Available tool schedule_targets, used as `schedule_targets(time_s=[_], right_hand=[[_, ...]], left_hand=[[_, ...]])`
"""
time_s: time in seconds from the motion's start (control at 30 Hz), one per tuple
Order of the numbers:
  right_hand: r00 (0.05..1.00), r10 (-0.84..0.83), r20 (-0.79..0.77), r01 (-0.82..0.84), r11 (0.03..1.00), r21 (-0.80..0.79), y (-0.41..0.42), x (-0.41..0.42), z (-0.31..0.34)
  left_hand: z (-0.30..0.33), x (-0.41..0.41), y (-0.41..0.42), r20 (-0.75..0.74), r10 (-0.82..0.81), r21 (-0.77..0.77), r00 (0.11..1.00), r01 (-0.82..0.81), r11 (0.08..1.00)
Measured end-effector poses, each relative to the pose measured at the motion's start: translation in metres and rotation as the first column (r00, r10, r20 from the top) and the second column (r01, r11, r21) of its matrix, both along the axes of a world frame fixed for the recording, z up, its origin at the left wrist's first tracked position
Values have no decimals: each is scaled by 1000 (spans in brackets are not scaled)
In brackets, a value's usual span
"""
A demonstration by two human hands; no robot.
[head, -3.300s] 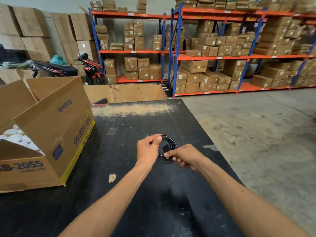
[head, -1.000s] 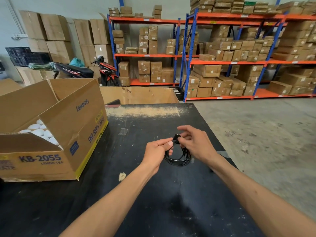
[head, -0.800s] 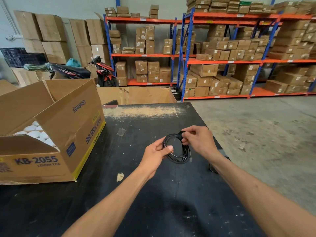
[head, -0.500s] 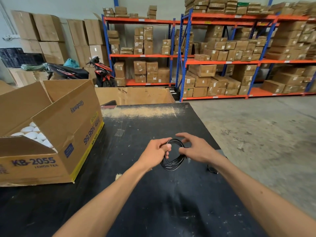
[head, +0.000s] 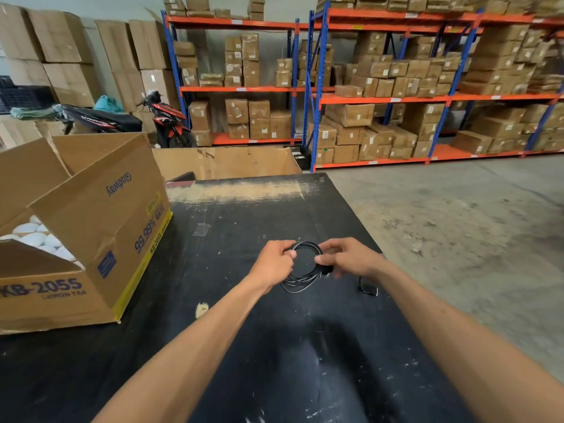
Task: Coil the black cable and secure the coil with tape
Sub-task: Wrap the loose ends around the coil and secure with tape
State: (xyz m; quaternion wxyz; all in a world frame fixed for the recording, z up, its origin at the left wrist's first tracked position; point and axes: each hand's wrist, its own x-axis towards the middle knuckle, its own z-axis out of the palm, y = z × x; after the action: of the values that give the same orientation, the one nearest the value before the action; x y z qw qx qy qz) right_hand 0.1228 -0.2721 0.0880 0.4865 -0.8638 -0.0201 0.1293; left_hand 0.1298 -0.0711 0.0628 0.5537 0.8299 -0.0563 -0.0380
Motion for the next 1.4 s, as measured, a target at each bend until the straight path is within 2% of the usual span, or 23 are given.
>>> schedule_targets(time_s=[0.03, 0.1, 0.17, 0.23, 0.3, 0.37, 0.5, 0.57, 0.63, 0.7, 0.8, 0.9, 1.1, 1.17, 1.23, 1.4], right_hand=[[1000, -13, 24, 14, 997, -77, -9, 5, 0], [990, -30, 141, 80, 926, -368, -30, 15, -3], [980, 83, 182, 66, 725, -685, -50, 17, -8], [977, 191, 98, -22, 543, -839, -64, 13, -20], [965, 264, 6, -112, 430, -896, -69, 7, -35], [958, 288, -15, -126, 372, -920, -69, 2, -48], [968, 250, 20, -62, 314, -947, -61, -2, -57], [971, 234, 47, -37, 342, -939, -58, 0, -53], [979, 165, 121, 32, 461, -887, -53, 4, -48], [979, 21, 201, 147, 609, -779, -49, 9, -39], [961, -160, 227, 258, 814, -520, -42, 16, -22], [951, -225, 212, 279, 920, -276, -29, 17, -2], [929, -316, 192, 344, 929, -139, 18, 5, 8], [898, -402, 179, 411, 912, -14, 33, 1, 3], [854, -493, 167, 480, 870, 114, 45, -3, -2], [742, -661, 114, 605, 733, 311, 60, -7, 1]], left_hand=[[-2, 2, -2, -12, 16, 20, 1000, -16, 1000], [-4, 7, -3, -56, 45, 47, 997, -42, 998], [-6, 10, -2, -91, 45, 71, 995, -39, 997], [-9, 12, 0, -95, 13, 121, 995, -1, 993], [-13, 13, 1, -74, -11, 171, 997, 23, 985], [-17, 11, 2, -64, 9, 159, 998, 2, 987], [-21, 10, 3, -163, 67, -28, 984, -73, 997], [-21, 13, 5, -239, 83, -175, 968, -127, 976], [-18, 17, 7, -280, 95, -277, 955, -175, 945], [-15, 22, 9, -293, 99, -349, 951, -203, 915], [-13, 27, 13, -289, 104, -395, 952, -218, 893], [-12, 28, 17, -247, 156, -372, 956, -242, 896], [-5, 24, 8, -151, 212, -328, 966, -251, 911], [1, 19, 0, -118, 226, -345, 967, -254, 904], [7, 13, -7, -81, 219, -357, 972, -234, 904], [16, 3, -13, -21, 239, -364, 971, -230, 903]])
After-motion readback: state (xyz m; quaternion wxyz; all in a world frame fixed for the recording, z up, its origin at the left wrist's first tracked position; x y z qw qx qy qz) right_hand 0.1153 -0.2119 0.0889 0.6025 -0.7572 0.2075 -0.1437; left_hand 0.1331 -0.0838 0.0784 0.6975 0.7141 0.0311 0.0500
